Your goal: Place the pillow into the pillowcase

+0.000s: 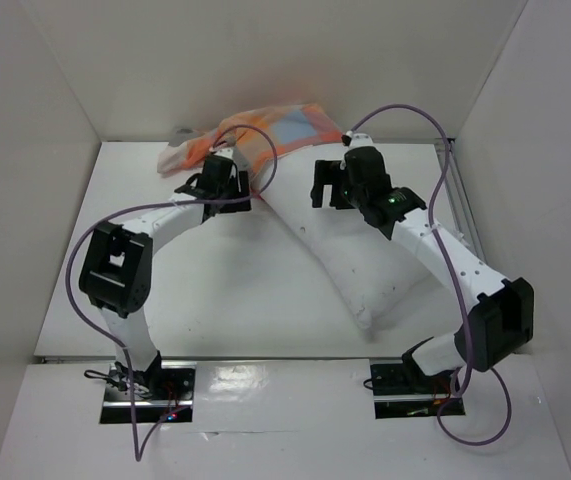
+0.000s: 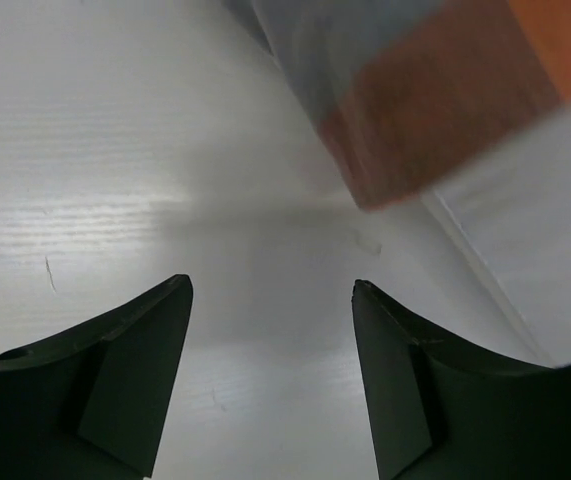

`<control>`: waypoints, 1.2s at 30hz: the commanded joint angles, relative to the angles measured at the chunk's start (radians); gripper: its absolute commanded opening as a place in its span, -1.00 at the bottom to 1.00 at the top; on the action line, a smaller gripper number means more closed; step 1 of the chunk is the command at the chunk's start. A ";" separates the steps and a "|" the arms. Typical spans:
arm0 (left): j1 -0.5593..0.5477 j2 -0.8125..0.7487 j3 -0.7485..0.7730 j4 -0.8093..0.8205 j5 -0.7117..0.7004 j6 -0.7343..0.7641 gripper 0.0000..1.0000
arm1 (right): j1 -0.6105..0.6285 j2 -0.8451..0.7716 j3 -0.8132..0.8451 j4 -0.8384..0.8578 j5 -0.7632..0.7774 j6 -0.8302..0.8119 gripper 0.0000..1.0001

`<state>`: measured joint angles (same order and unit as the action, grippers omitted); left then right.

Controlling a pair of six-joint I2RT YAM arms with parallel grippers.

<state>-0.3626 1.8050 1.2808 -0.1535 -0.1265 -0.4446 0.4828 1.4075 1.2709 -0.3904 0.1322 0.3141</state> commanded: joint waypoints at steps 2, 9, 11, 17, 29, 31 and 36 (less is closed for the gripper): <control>0.051 0.099 0.141 0.103 0.057 -0.063 0.49 | 0.051 0.037 0.079 -0.093 0.073 -0.060 1.00; 0.080 0.077 0.072 0.219 0.207 -0.072 0.43 | 0.105 0.073 0.068 -0.169 0.149 -0.075 1.00; 0.080 0.077 0.060 0.250 0.251 -0.057 0.43 | 0.096 0.073 0.058 -0.160 0.149 -0.075 1.00; 0.080 0.086 0.071 0.241 0.307 -0.045 0.40 | 0.086 0.073 0.058 -0.179 0.149 -0.075 1.00; 0.080 0.137 0.132 0.178 0.199 -0.066 0.41 | 0.086 0.073 0.058 -0.229 0.130 -0.075 1.00; 0.089 0.146 0.152 0.169 0.199 -0.075 0.27 | 0.086 0.073 0.058 -0.266 0.118 -0.085 1.00; 0.090 0.146 0.164 0.184 0.199 -0.075 -0.56 | 0.062 0.085 -0.001 -0.240 0.086 -0.075 1.00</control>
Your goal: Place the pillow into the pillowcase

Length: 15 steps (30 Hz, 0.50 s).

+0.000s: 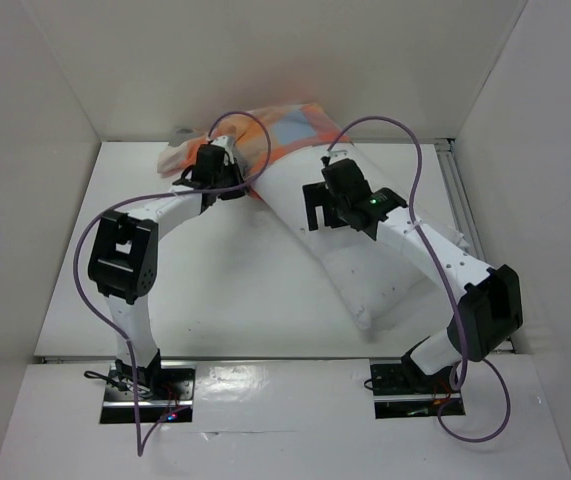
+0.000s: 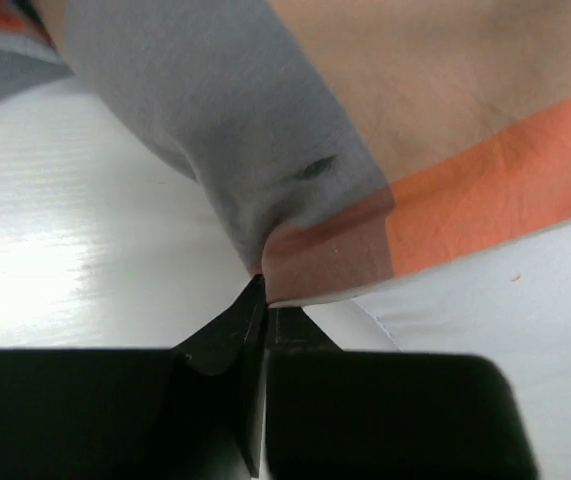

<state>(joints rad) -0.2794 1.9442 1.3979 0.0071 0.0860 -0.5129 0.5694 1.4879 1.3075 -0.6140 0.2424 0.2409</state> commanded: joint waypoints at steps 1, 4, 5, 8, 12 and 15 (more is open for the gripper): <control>0.006 0.007 0.073 0.024 -0.014 0.002 -0.89 | -0.035 0.005 -0.051 0.005 -0.025 0.012 1.00; 0.006 0.007 0.085 -0.012 0.017 0.028 -1.00 | -0.094 0.053 -0.094 0.115 -0.035 0.032 0.20; -0.004 -0.026 0.076 -0.012 0.027 0.042 -1.00 | -0.117 0.067 -0.106 0.146 -0.035 0.032 -0.14; -0.035 -0.074 0.076 -0.042 0.099 0.069 -1.00 | -0.137 0.155 -0.067 0.213 -0.058 0.032 -1.00; -0.095 -0.106 0.192 -0.110 0.220 0.109 -1.00 | -0.163 0.228 0.108 0.266 -0.110 0.043 -1.00; -0.147 -0.067 0.384 -0.160 0.377 0.109 -1.00 | -0.186 0.273 0.312 0.290 -0.120 0.054 -1.00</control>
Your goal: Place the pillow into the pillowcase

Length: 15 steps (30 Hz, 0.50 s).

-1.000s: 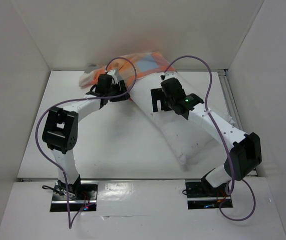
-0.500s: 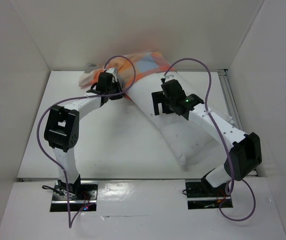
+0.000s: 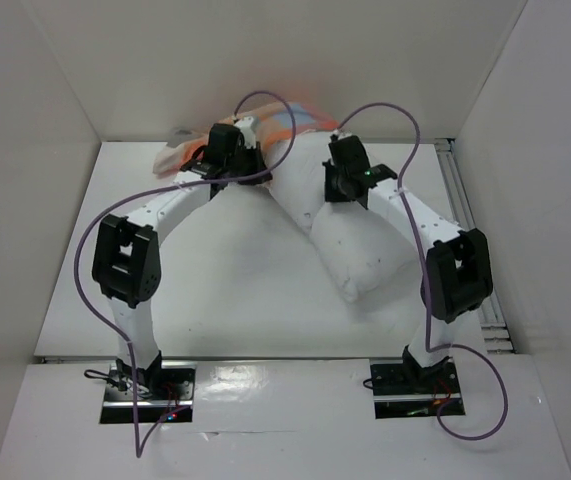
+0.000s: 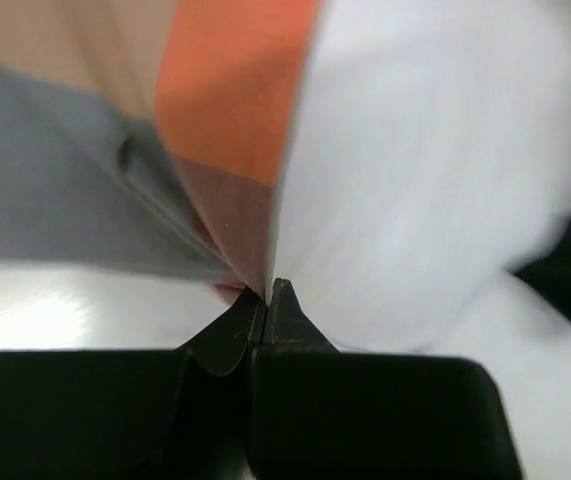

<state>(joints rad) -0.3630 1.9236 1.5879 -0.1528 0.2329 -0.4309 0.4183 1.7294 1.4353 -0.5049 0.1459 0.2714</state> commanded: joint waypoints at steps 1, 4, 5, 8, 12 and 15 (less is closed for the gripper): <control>-0.077 -0.032 0.245 -0.011 0.328 0.017 -1.00 | -0.035 0.041 0.292 0.181 -0.023 0.038 -1.00; -0.135 0.021 0.415 -0.027 0.541 -0.005 -1.00 | -0.046 0.015 0.353 0.236 -0.011 0.083 -1.00; -0.148 0.031 0.440 -0.027 0.580 -0.005 -1.00 | -0.046 -0.004 0.326 0.261 0.003 0.095 -1.00; -0.160 -0.007 0.348 0.025 0.649 -0.057 -1.00 | -0.046 -0.076 0.147 0.348 -0.006 0.144 -1.00; -0.137 -0.103 0.091 0.074 0.605 -0.068 -1.00 | 0.010 -0.123 -0.137 0.425 -0.026 0.207 -1.00; -0.128 -0.170 -0.092 0.119 0.614 -0.101 -1.00 | 0.077 -0.142 -0.307 0.459 -0.037 0.262 -1.00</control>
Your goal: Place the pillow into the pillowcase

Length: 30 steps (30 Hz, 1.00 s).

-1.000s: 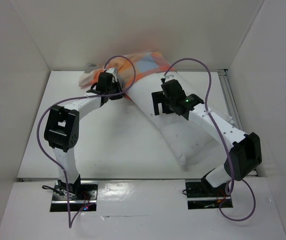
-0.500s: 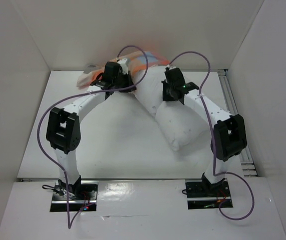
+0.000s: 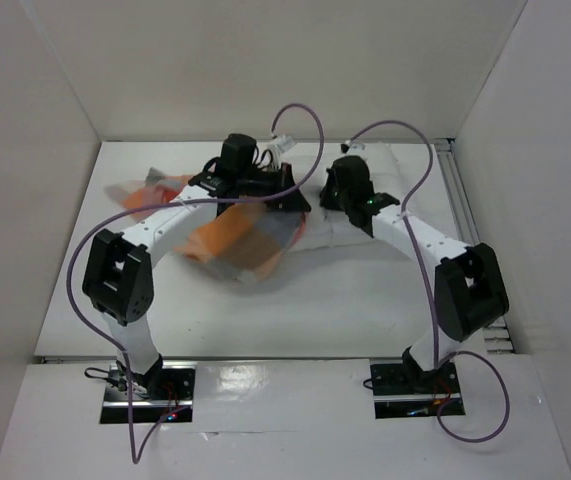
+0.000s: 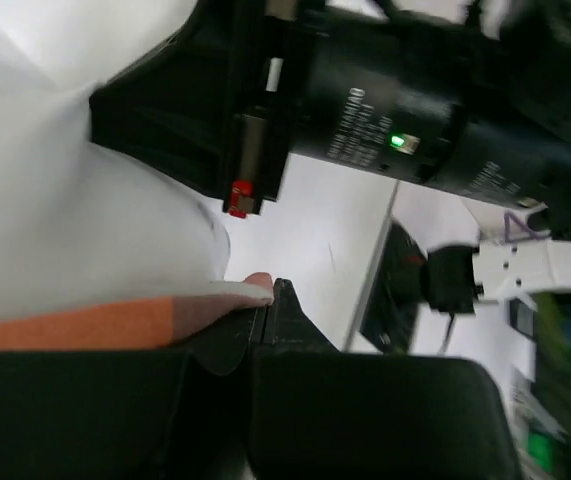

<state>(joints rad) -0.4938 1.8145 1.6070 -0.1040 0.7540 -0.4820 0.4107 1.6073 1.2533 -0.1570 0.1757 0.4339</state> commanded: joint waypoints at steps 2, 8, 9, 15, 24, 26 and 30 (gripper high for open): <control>0.003 -0.122 -0.210 0.070 0.093 -0.059 -1.00 | 0.124 -0.030 -0.190 0.131 -0.067 0.120 -1.00; 0.014 -0.291 -0.199 -0.101 0.005 -0.020 -0.35 | 0.171 -0.134 -0.267 0.103 -0.041 0.129 -1.00; 0.014 -0.311 -0.153 -0.126 -0.013 -0.006 0.01 | 0.180 -0.148 -0.267 0.103 -0.032 0.129 -1.00; 0.118 -0.353 0.017 -0.305 -0.128 0.023 0.29 | 0.232 -0.234 -0.269 0.008 0.036 0.083 -0.99; 0.224 -0.048 0.333 -0.560 -0.602 0.020 0.37 | 0.255 -0.270 -0.149 -0.154 0.198 -0.056 0.91; 0.224 0.023 0.404 -0.617 -0.706 0.020 0.39 | 0.229 -0.270 -0.097 -0.173 0.208 -0.066 0.94; 0.163 0.202 0.589 -0.787 -0.889 0.039 0.42 | 0.114 -0.233 0.009 -0.286 0.177 -0.086 1.00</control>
<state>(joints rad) -0.2932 1.9766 2.1010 -0.7284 0.0589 -0.4732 0.5934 1.3808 1.1683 -0.3477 0.3099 0.3832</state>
